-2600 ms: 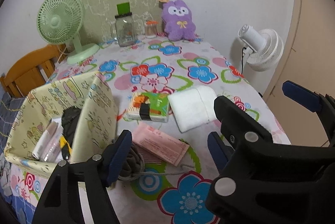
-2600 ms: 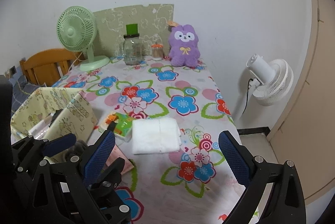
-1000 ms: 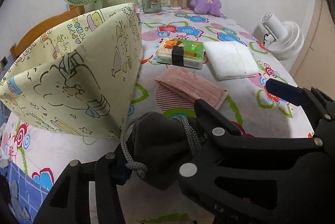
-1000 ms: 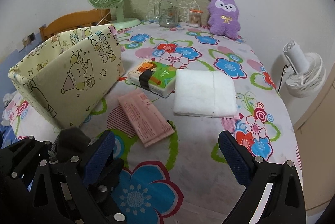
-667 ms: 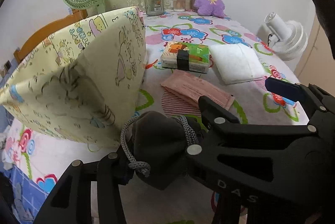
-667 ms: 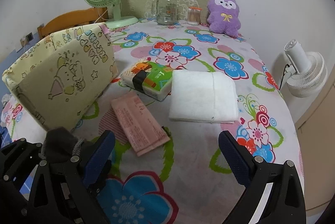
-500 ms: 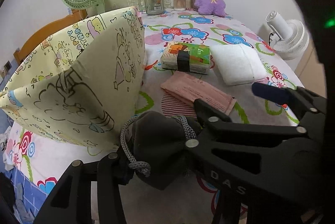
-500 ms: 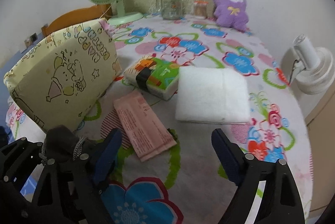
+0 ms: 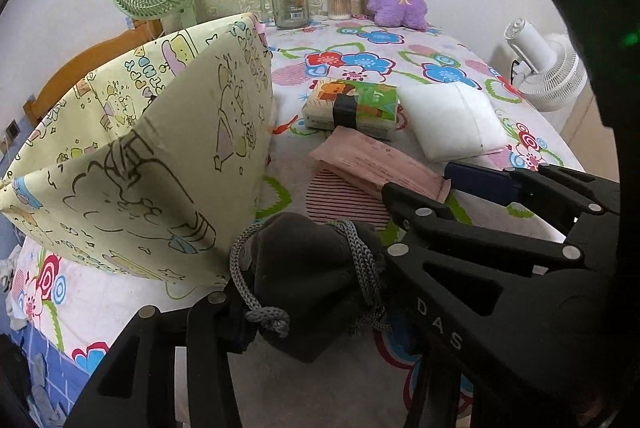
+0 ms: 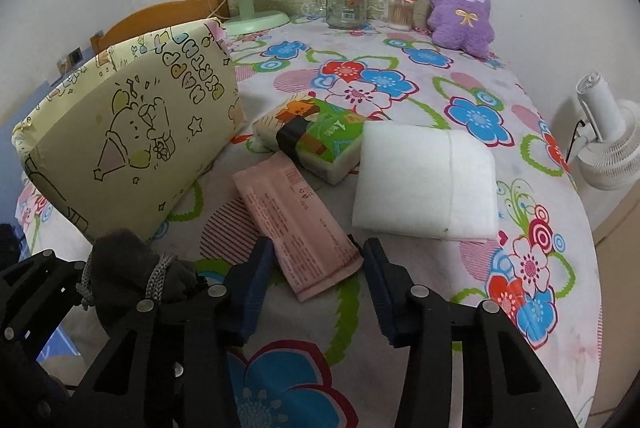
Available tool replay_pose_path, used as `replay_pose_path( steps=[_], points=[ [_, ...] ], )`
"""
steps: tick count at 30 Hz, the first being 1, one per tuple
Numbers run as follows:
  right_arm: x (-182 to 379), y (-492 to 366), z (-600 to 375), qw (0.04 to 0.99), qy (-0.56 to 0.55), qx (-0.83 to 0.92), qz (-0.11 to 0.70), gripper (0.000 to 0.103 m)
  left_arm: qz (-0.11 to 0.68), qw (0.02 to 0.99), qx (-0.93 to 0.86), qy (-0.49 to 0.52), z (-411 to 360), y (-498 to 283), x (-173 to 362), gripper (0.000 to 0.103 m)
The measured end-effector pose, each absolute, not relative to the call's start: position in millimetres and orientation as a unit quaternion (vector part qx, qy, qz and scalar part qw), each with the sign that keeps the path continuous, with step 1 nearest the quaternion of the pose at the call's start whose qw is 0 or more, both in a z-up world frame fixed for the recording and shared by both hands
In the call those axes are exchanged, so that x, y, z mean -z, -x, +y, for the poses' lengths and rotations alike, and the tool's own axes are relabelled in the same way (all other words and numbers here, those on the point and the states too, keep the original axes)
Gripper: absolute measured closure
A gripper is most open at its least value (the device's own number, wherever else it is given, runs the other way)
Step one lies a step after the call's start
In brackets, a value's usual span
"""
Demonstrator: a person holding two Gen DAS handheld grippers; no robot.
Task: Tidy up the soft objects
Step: 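Grasp the pink paper card with the right tool while the left tool holds the pouch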
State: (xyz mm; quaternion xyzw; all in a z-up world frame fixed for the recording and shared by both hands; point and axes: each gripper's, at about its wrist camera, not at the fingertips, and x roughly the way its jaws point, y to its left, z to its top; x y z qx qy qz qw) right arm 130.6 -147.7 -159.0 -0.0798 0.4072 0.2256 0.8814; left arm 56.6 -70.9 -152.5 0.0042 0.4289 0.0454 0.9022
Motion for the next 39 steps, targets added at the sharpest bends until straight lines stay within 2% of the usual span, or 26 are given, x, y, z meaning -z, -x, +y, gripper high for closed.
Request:
replay_pose_path(
  steps=[7, 32, 38, 39],
  points=[
    [153.5, -118.4, -152.9, 0.886, 0.076, -0.215, 0.405, 0.058, 0.429, 0.903, -0.039, -0.009, -73.3, -51.9, 152.3, 0.051],
    [135.7, -80.4, -183.8, 0.908, 0.053, -0.154, 0.387, 0.058, 0.426, 0.904, -0.011, -0.035, -92.5, -36.4, 145.9, 0.052],
    [144.1, -79.5, -186.4, 0.899, 0.045, -0.160, 0.405, 0.048, 0.432, 0.901, -0.017, -0.040, -89.5, -36.6, 151.1, 0.052],
    [144.1, -78.9, -185.6, 0.899, 0.047, -0.165, 0.403, 0.040, 0.434, 0.900, -0.019, -0.040, -88.7, -37.2, 152.0, 0.052]
  ],
)
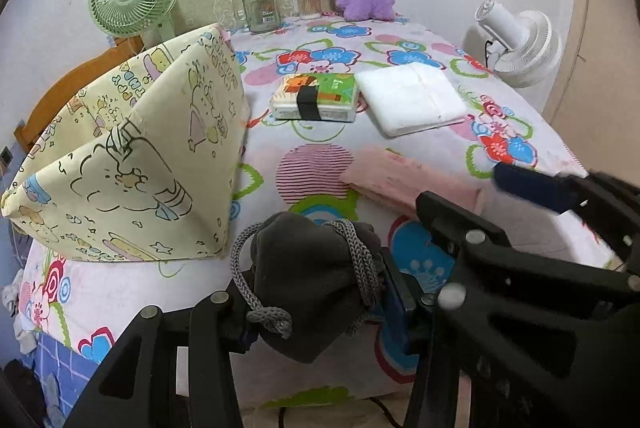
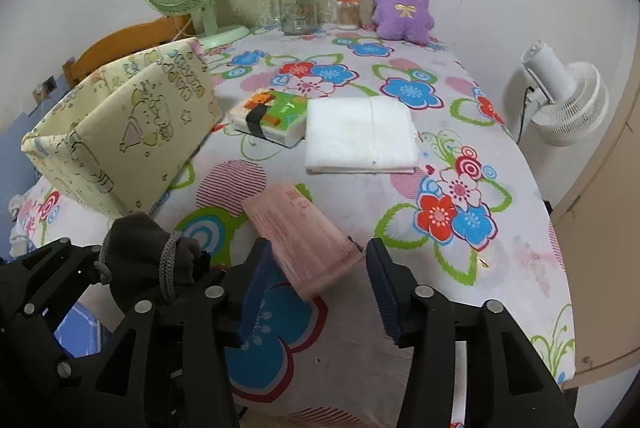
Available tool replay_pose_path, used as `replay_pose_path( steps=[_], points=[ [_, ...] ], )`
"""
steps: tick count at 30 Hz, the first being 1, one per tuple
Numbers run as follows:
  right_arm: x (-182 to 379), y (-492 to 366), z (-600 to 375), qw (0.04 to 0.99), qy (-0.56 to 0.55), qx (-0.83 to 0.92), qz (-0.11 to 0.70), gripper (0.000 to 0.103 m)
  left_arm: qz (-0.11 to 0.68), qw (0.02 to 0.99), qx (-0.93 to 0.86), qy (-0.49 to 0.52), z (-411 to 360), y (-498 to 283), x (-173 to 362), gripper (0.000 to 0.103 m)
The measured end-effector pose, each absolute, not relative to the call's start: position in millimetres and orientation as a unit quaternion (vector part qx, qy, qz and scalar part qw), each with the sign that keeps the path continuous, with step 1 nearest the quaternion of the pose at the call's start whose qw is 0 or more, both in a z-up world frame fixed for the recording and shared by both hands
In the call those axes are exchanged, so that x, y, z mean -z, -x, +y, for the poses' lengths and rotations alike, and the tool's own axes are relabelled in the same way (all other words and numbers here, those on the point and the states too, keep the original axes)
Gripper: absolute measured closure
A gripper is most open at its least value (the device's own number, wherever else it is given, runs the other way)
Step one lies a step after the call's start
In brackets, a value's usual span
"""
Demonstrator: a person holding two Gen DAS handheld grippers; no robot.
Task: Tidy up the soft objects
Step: 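Grasp the pink paper card with the right tool while the left tool holds the pouch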
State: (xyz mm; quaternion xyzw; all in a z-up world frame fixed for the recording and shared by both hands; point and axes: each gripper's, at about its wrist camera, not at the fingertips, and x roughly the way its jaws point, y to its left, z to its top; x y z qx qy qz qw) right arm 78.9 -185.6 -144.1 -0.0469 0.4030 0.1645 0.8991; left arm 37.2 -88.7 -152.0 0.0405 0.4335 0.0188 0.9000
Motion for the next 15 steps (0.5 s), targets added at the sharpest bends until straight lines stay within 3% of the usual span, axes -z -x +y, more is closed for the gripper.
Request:
replay_pose_path(
  steps=[2, 11, 15],
  points=[
    [142.2, -76.7, -182.8, 0.904, 0.056, -0.167, 0.390, 0.032, 0.433, 0.900, -0.021, -0.040, -87.0, -37.3, 152.1, 0.052],
    [152.1, -97.5, -173.6, 0.890, 0.058, -0.190, 0.410, 0.032, 0.435, 0.899, -0.015, -0.043, -86.0, -39.7, 152.1, 0.052],
    [159.4, -104.3, -171.5, 0.881, 0.045, -0.198, 0.427, 0.043, 0.434, 0.900, -0.014, -0.048, -86.8, -40.7, 151.9, 0.052]
  ],
)
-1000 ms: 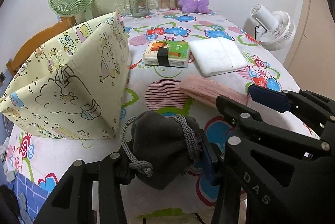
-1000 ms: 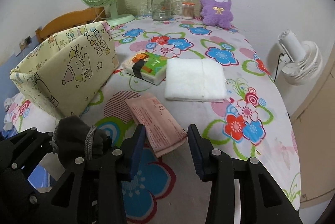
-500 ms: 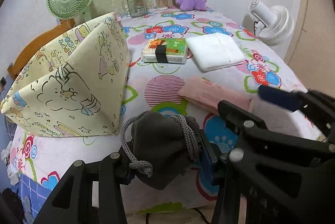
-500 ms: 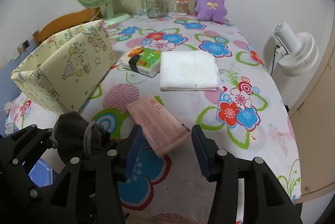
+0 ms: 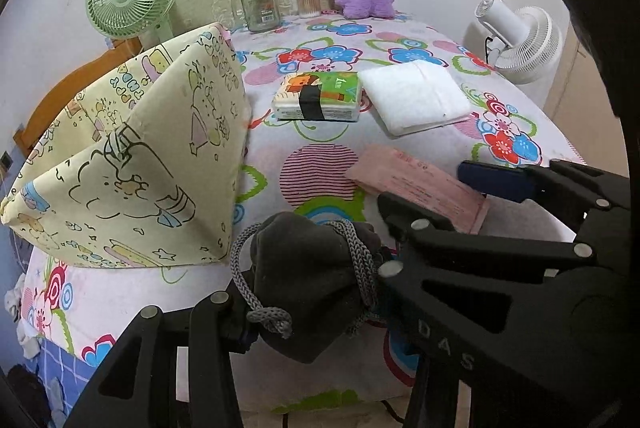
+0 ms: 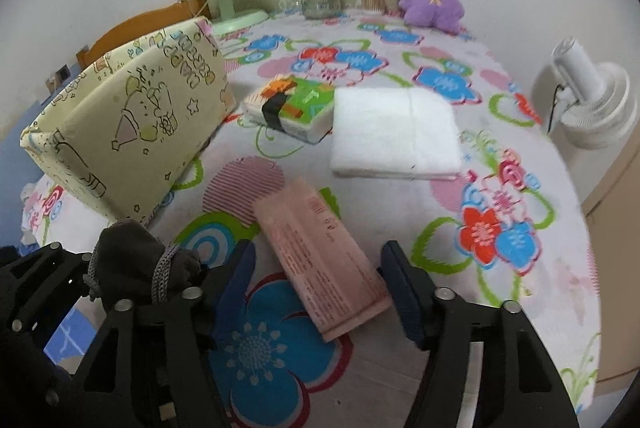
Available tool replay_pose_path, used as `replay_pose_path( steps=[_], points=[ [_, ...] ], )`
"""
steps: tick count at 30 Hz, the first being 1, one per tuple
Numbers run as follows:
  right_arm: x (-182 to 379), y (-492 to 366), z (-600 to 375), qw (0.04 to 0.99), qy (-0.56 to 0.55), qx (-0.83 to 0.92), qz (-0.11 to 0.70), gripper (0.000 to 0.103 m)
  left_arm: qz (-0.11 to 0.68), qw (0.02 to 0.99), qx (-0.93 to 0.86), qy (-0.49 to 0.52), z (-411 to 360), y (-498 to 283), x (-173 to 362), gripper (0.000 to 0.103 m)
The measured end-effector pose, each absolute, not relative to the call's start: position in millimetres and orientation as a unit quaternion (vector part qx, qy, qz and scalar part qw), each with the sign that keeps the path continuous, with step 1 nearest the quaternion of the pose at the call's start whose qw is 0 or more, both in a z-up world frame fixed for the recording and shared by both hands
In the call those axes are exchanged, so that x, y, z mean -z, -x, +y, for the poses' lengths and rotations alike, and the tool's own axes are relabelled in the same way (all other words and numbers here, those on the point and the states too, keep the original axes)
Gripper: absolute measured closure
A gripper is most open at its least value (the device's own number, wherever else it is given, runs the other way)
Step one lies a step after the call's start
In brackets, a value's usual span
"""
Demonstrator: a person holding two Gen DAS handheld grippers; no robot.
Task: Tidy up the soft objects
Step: 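Grasp the pink paper card with the right tool while the left tool holds the pouch, then lift and carry the pouch and pink card with both tools over the box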
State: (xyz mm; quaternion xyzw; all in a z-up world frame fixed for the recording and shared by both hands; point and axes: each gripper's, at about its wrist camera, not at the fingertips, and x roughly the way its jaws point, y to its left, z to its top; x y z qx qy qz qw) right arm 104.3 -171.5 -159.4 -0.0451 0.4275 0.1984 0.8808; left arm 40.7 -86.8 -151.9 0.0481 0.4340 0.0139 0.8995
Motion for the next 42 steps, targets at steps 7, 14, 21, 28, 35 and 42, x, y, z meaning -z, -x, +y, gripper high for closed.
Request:
replay_pose_path(
  steps=[7, 14, 21, 28, 35, 42],
  points=[
    [158.1, -103.6, -168.9, 0.878, 0.043, -0.208, 0.429, 0.062, 0.441, 0.896, -0.010, -0.043, -85.7, -46.3, 151.4, 0.052],
    [146.3, -100.7, -176.7, 0.889, 0.042, -0.183, 0.418, 0.063, 0.429, 0.902, -0.002, -0.048, -92.3, -45.7, 140.2, 0.052],
    [123.2, -95.7, -185.5, 0.900, 0.038, -0.169, 0.399, 0.063, 0.405, 0.913, 0.008, -0.055, -97.7, -42.5, 116.7, 0.052],
    [91.6, -86.8, -188.8, 0.914, 0.036, -0.158, 0.373, 0.063, 0.379, 0.924, 0.017, -0.059, -97.7, -38.5, 89.9, 0.052],
    [64.1, -81.6, -190.6, 0.925, 0.037, -0.146, 0.349, 0.063, 0.356, 0.932, 0.025, -0.061, -97.4, -37.0, 65.4, 0.052],
    [42.6, -80.4, -189.0, 0.933, 0.037, -0.132, 0.333, 0.063, 0.336, 0.939, 0.034, -0.063, -91.9, -38.8, 44.4, 0.052]
  ],
)
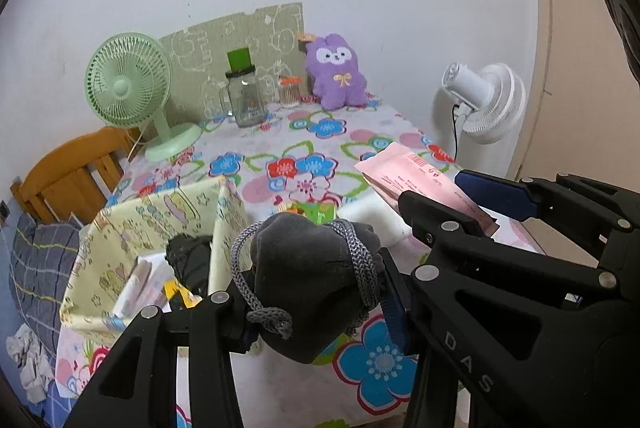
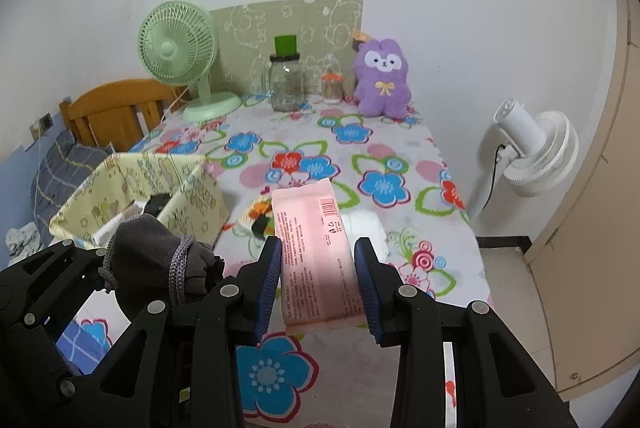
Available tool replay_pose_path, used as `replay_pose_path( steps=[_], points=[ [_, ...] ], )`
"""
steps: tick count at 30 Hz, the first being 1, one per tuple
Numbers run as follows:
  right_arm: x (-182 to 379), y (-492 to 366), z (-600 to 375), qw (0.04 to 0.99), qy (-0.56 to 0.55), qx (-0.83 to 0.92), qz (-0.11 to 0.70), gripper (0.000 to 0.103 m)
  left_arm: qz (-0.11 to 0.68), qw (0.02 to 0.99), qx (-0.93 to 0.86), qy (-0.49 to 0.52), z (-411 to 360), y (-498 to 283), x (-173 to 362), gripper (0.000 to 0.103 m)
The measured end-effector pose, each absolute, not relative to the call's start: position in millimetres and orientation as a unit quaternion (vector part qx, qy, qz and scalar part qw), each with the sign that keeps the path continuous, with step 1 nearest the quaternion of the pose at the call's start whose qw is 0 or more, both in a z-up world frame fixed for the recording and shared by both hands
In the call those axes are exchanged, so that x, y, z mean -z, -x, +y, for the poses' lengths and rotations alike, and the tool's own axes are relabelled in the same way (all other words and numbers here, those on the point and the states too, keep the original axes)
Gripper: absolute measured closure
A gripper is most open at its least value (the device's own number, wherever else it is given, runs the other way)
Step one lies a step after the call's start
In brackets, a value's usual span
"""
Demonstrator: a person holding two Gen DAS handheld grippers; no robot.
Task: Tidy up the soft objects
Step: 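Lift and carry the pouch and pink card with both tools over the box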
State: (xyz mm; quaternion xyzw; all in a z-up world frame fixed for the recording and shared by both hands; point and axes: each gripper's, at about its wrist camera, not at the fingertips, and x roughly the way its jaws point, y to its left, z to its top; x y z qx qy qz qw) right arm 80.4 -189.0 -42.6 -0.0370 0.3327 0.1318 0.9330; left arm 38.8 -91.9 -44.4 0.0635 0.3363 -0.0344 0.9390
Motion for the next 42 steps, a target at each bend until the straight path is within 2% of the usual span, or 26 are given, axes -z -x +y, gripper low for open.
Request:
replay_pose_path(
  steps=[13, 42],
  points=[
    [13.0, -83.9, -169.7, 0.943, 0.041, -0.119, 0.309, 0.063, 0.324, 0.943, 0.045, -0.065, -70.1, -48.2, 24.9, 0.052],
    [10.1, -115.8, -67.5, 0.926, 0.066, -0.198, 0.314, 0.063, 0.327, 0.944, -0.035, -0.039, 27.8, -72.4, 30.7, 0.052]
  ],
)
